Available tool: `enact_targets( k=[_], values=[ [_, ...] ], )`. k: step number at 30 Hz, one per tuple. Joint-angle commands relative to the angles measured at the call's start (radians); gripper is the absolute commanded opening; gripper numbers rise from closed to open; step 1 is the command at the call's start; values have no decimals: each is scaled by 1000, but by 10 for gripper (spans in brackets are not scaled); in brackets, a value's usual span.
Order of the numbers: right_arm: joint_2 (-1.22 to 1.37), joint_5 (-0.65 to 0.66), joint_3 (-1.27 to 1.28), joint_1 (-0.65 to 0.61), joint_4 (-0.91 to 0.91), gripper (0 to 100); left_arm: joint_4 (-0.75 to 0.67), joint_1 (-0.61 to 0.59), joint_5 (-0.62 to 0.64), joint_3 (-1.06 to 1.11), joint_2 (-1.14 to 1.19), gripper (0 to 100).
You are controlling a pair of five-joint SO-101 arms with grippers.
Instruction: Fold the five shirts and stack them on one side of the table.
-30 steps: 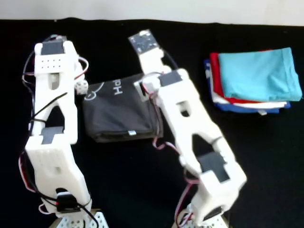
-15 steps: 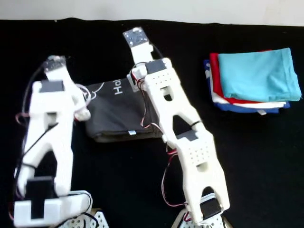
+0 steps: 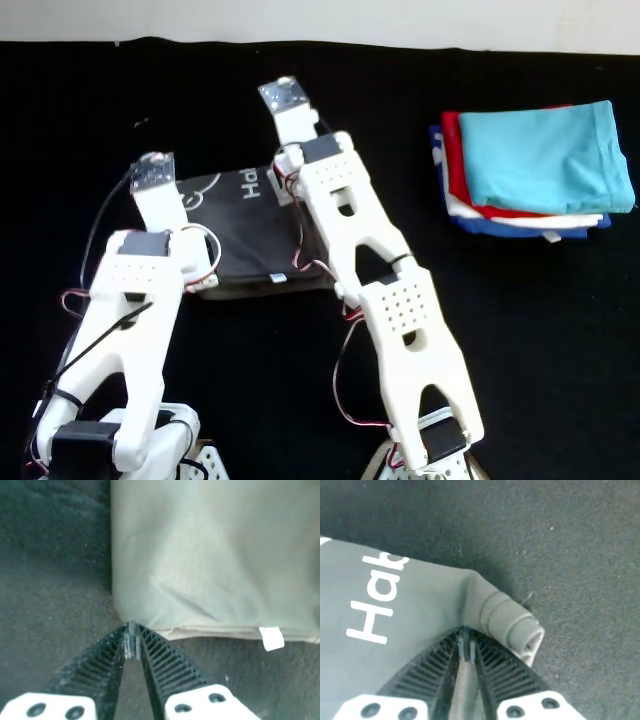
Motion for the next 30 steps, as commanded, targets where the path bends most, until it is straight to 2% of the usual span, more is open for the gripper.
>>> enact_targets(
  k=[1, 4, 10, 15, 17, 21, 23, 27, 30],
  values=[
    [10, -12, -44, -8, 4, 5, -72, 15, 29, 50, -31, 9],
    [30, -12, -44, -8, 2, 5, -110, 15, 26, 117, -31, 9],
    [36, -12, -44, -7, -33, 5, -121, 12, -64, 196, -31, 9],
    [33, -12, -44, -7, -36, 5, -117, 12, -64, 203, -41, 9],
    [25, -12, -56, -5, -25, 5, -103, 8, -63, 179, -50, 9],
    [33, -12, -150, -5, 19, 5, 48, -7, -58, 31, -145, 9],
    [33, -12, -173, -8, 28, 5, 78, -10, -55, -48, -208, 9],
    [33, -12, -174, -8, 28, 5, 29, -4, 38, -88, -223, 9],
    [35, -12, -173, -8, 28, 5, -29, 4, 46, -71, -127, 9]
  ],
)
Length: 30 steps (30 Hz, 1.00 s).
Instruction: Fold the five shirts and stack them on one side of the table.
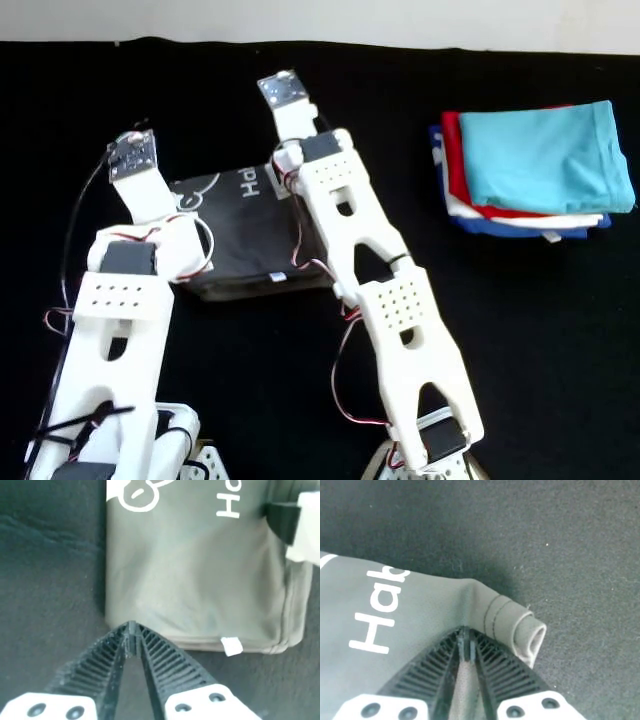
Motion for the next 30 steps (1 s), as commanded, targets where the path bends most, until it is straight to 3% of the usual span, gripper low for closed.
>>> enact_targets(
  k=[1, 7, 20, 26, 30],
  values=[
    [-12, -6, -48, -8, 7, 5, -64, 7, 23, -28, 96, 9],
    [-12, -6, -48, -8, 2, 5, -146, 7, 23, -50, 305, 9],
    [-10, -6, -47, -4, 7, 5, -210, 1, -29, 44, 460, 9],
    [-22, -6, -87, -10, 76, 5, -201, 1, -28, 36, 404, 9],
    [-22, -6, -176, 8, 140, 5, -115, 5, -28, 35, 255, 9]
  ],
)
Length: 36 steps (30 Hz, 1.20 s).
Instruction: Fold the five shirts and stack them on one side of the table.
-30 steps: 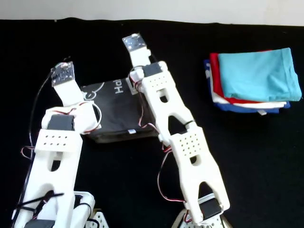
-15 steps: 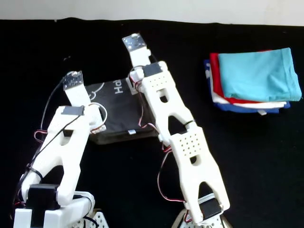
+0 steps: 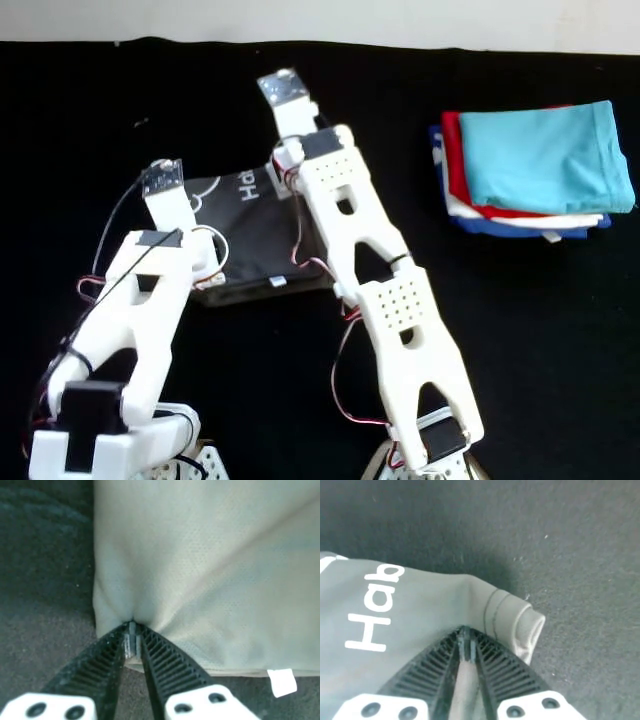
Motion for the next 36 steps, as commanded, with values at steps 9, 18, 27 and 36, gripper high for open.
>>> enact_targets(
  k=[9, 18, 27, 36],
  values=[
    [-15, -6, -519, -1, 374, 125, 302, -27, -9, 2, -651, 9],
    [-13, -325, -395, -96, 452, 271, 232, -223, -9, 62, -553, 9],
    [-13, -514, -199, -137, 387, 364, 166, -326, -9, 59, -355, 9],
    [-13, -543, 8, -128, 228, 364, 138, -380, -9, 64, -344, 9]
  ],
)
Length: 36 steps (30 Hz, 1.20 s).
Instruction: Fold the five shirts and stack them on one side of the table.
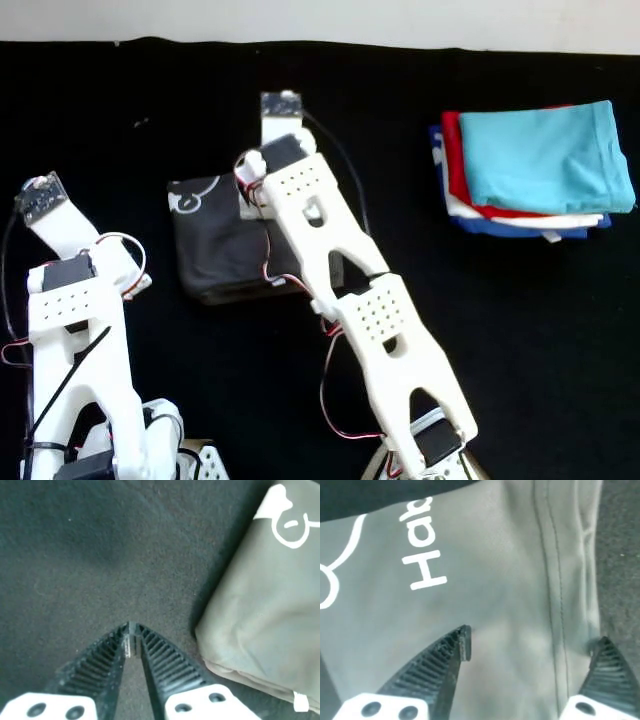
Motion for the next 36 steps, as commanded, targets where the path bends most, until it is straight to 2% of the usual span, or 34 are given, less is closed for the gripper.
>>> enact_targets(
  k=[1, 7, 9, 11, 13, 15, 17, 22, 26, 29, 32, 36],
  values=[
    [-13, -12, 85, 10, -82, 364, -14, -10, -9, -4, -5, 9],
    [-13, -9, 173, 51, -130, 341, -12, -10, -9, -4, -5, 9],
    [-13, -6, 189, 61, -130, 272, -11, -10, -9, -5, -7, 9],
    [-13, 6, 206, 71, -127, 158, -11, -10, -9, -7, -7, 9],
    [-12, 77, 222, 77, -131, 53, -9, -10, -6, -7, -7, 9],
    [-12, 164, 225, 88, -131, 15, -9, -10, -5, -7, -7, 9],
    [-12, 215, 223, 111, -127, 7, -9, -10, -5, -7, -7, 9],
    [-25, 229, 194, 191, -67, 7, -8, -10, -5, -5, -7, 9],
    [-24, 232, 5, 257, 70, 7, -8, -10, -5, -4, -7, 9],
    [-19, 316, -179, 294, 168, 6, -11, -5, -5, -5, -7, 9],
    [-27, 353, -268, 338, 174, 6, -15, -2, -5, -7, -7, 9],
    [-117, 358, -249, 360, 174, 6, -15, -2, -5, -7, -7, 9]
  ],
)
